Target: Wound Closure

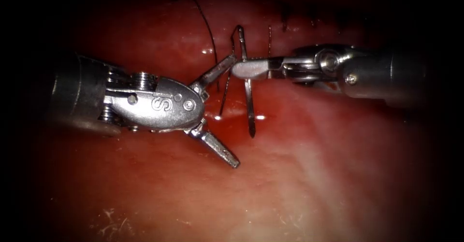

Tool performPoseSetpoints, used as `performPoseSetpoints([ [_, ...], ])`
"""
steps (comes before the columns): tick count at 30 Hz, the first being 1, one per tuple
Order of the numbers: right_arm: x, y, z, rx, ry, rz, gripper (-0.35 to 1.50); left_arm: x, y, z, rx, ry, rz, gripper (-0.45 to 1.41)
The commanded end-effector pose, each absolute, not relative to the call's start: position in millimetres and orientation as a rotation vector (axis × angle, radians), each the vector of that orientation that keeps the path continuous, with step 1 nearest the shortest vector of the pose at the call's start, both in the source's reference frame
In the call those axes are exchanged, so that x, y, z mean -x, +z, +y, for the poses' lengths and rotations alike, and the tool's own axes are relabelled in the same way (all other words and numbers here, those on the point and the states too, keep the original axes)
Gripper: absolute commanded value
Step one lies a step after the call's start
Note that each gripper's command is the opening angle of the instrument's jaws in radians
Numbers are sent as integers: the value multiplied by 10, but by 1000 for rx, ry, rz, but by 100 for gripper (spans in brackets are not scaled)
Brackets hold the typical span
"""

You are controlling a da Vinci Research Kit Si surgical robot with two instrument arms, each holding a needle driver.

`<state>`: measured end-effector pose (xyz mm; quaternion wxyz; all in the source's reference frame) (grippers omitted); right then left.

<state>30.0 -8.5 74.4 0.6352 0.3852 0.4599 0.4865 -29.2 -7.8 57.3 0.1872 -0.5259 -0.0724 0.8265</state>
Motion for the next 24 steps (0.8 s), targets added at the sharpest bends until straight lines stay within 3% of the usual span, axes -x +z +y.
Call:
performPoseSetpoints([
  [1,-308,752,-89,-856,1073,1068,-35,293,575,-77,1490,2301,-222,134],
  [3,-308,754,-92,-811,1019,1091,-35,285,573,-77,1498,2285,-232,119],
  [6,-308,755,-94,-720,910,1140,-35,272,578,-79,1480,2241,-281,81],
  [9,-307,754,-95,-645,810,1200,-35,264,591,-88,1439,2223,-335,19],
  [14,-304,754,-94,-561,710,1301,-35,263,621,-107,1349,2305,-427,-45],
  [24,-308,754,-95,-423,567,1368,-35,259,654,-119,1190,2399,-494,-45],
])
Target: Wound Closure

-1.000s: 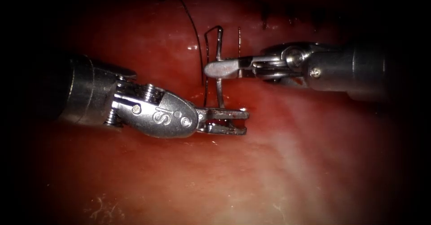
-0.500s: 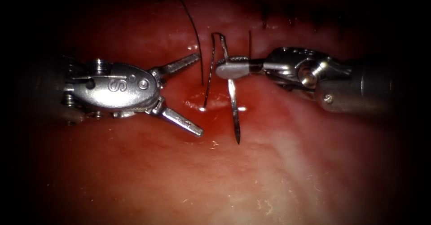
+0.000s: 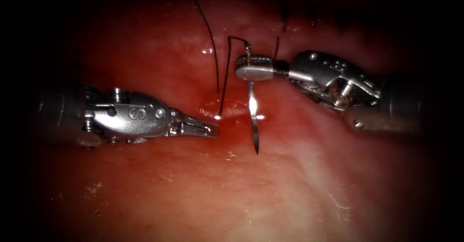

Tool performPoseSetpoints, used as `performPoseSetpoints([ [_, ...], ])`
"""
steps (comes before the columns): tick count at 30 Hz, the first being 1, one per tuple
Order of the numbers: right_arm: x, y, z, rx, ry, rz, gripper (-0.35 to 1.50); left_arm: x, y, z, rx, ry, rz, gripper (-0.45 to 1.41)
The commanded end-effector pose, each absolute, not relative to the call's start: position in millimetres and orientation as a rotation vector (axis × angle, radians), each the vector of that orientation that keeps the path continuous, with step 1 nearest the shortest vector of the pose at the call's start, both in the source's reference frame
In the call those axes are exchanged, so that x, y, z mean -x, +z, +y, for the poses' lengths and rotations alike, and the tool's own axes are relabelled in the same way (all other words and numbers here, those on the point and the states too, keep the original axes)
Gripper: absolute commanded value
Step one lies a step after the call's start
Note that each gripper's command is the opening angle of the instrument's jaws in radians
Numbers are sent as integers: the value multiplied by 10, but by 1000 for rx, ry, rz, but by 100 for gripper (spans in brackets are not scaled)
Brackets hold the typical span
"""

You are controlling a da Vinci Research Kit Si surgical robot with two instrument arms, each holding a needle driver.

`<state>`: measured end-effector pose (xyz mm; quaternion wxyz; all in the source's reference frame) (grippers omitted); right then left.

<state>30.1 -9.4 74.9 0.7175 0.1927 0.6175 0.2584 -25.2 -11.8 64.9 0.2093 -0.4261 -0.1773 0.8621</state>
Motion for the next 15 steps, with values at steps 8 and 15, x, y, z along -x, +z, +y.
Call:
performPoseSetpoints([
  [8,-309,748,-95,-354,502,1399,-35,259,672,-100,1043,2451,-441,-45],
  [15,-309,742,-93,-233,398,1426,-35,266,683,-88,907,2508,-427,-45],
])
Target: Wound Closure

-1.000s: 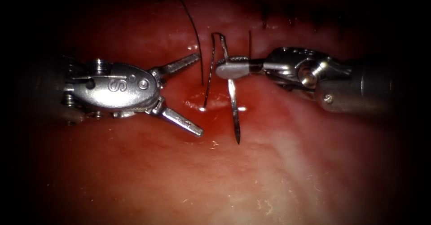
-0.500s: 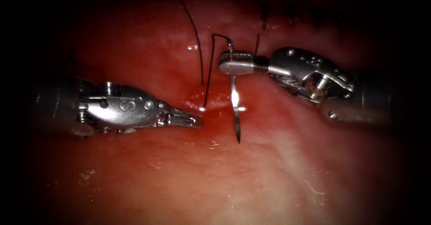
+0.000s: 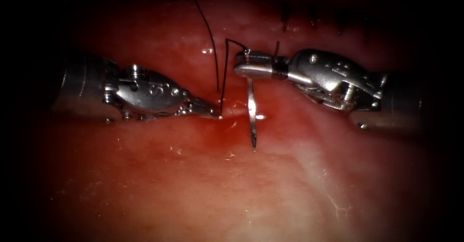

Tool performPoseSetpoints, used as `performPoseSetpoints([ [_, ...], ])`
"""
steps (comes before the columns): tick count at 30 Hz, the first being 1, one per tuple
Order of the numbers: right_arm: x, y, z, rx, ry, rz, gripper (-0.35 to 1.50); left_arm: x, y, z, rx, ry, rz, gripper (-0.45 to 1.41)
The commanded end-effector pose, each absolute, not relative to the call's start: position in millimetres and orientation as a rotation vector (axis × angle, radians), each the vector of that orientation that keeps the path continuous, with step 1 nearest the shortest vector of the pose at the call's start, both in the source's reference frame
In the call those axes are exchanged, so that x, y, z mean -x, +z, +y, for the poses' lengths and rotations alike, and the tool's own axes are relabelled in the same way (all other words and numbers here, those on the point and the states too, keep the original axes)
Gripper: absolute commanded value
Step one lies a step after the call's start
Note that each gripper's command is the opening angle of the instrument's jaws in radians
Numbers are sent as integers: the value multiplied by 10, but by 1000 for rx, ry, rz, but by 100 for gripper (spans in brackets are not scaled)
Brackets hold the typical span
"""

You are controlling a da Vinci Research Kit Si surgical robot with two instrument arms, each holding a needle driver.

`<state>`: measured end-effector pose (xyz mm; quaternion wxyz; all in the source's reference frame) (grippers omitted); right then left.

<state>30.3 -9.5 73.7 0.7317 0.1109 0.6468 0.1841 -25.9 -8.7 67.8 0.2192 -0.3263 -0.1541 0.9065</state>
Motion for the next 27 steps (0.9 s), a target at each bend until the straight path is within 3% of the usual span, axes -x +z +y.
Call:
performPoseSetpoints([
  [1,-310,742,-93,-216,388,1429,-35,266,684,-87,897,2514,-429,-45],
  [27,-323,743,-98,43,227,1482,-35,261,745,-90,685,2627,-503,-45],
])
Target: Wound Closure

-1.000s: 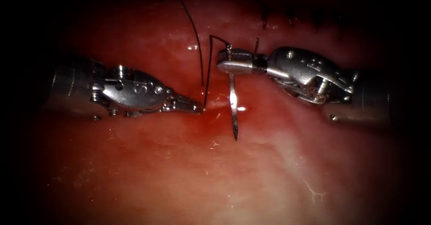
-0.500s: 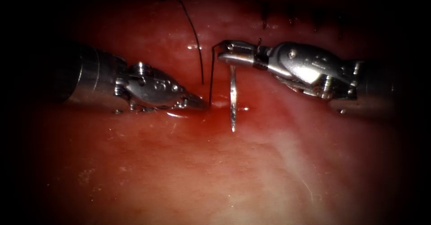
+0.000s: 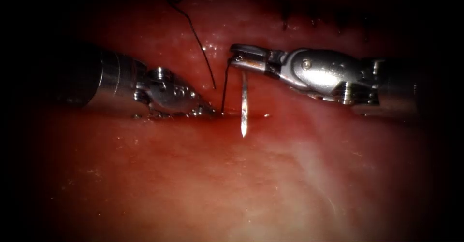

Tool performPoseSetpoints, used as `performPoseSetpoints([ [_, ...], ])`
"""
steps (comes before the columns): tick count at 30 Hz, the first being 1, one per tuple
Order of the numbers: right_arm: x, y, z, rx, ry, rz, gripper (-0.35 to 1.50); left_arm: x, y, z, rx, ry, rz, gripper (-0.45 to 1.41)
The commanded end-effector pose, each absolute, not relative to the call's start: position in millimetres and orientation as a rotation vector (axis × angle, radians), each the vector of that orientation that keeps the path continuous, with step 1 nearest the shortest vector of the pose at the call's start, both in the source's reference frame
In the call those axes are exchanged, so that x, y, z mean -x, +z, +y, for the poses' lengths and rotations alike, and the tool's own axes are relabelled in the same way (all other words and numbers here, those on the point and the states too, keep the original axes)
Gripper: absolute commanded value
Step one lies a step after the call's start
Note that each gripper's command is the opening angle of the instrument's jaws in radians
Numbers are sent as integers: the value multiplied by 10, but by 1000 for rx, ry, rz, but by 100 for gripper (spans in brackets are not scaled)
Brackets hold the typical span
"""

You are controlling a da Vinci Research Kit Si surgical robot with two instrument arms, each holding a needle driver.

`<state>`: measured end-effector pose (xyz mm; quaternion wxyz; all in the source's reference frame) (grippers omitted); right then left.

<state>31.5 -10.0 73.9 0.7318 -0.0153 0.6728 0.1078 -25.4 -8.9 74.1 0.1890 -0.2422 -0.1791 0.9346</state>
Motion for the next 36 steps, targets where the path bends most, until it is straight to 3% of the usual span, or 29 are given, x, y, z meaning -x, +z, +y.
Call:
performPoseSetpoints([
  [1,-324,743,-98,57,213,1485,-35,260,745,-92,671,2634,-508,-45],
  [10,-338,761,-107,222,91,1462,-35,251,727,-111,619,2662,-553,-45],
  [36,-353,782,-145,242,76,1466,-35,240,685,-105,611,2651,-549,-45],
])
